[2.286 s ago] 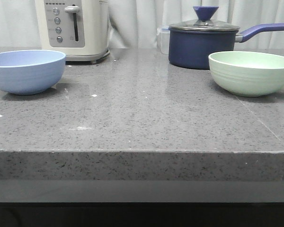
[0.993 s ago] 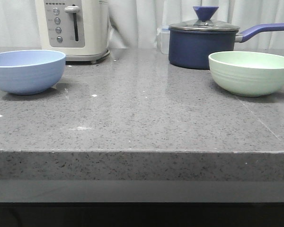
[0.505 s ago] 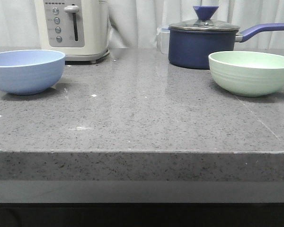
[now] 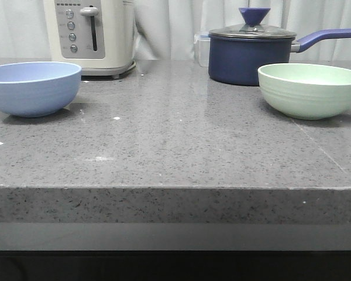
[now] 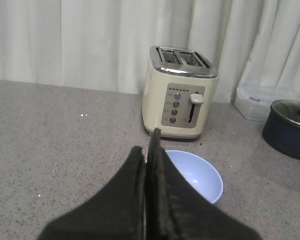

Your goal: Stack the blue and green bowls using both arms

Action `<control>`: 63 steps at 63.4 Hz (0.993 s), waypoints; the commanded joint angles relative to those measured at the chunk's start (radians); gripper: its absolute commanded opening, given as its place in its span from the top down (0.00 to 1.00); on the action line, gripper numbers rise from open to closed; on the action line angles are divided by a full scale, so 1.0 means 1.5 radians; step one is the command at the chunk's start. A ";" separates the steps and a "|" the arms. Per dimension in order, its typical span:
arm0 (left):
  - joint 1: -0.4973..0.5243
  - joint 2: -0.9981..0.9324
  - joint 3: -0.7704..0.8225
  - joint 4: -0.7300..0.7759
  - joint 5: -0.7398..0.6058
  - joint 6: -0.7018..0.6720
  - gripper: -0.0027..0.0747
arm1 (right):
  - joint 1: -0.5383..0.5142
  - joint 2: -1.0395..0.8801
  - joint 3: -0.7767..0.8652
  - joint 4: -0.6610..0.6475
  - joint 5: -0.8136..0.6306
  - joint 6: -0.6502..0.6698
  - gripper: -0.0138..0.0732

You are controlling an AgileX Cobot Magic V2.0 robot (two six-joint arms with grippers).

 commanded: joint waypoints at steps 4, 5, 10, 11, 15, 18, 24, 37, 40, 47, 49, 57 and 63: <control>0.000 0.071 -0.041 -0.004 -0.021 0.001 0.99 | 0.001 0.078 -0.032 -0.009 0.005 -0.002 0.92; 0.000 0.078 -0.041 -0.004 -0.018 0.001 0.99 | 0.001 0.088 -0.032 -0.009 0.011 -0.002 0.92; 0.000 0.104 -0.041 -0.004 -0.008 0.001 0.99 | 0.001 0.123 -0.032 -0.009 0.020 -0.002 0.92; 0.000 0.108 -0.041 -0.004 -0.006 0.001 0.99 | 0.001 0.129 -0.032 -0.009 0.022 -0.002 0.92; 0.000 0.127 -0.041 -0.002 -0.004 0.001 0.99 | 0.001 0.156 -0.032 -0.009 0.025 -0.002 0.92; 0.000 0.139 -0.041 -0.002 -0.005 0.001 0.99 | 0.001 0.170 -0.032 -0.009 0.025 -0.002 0.92; 0.000 0.161 -0.041 -0.002 0.003 0.001 0.99 | 0.001 0.196 -0.032 -0.009 0.030 -0.002 0.92; 0.000 0.198 -0.041 0.012 0.002 0.001 0.97 | 0.001 0.236 -0.032 -0.013 0.055 -0.018 0.89; 0.000 0.203 -0.041 0.021 0.000 0.001 0.93 | 0.001 0.244 -0.032 -0.013 0.059 -0.020 0.83; 0.000 0.214 -0.041 0.034 -0.002 0.001 0.69 | 0.001 0.255 -0.032 -0.013 0.060 -0.020 0.58; 0.000 0.217 -0.041 0.034 -0.003 0.001 0.58 | 0.001 0.255 -0.032 -0.013 0.060 -0.020 0.49; 0.000 0.218 -0.041 0.034 -0.016 0.001 0.31 | 0.001 0.255 -0.032 -0.013 0.060 -0.020 0.22; 0.000 0.218 -0.041 0.034 -0.023 0.001 0.29 | 0.001 0.255 -0.032 -0.013 0.060 -0.020 0.22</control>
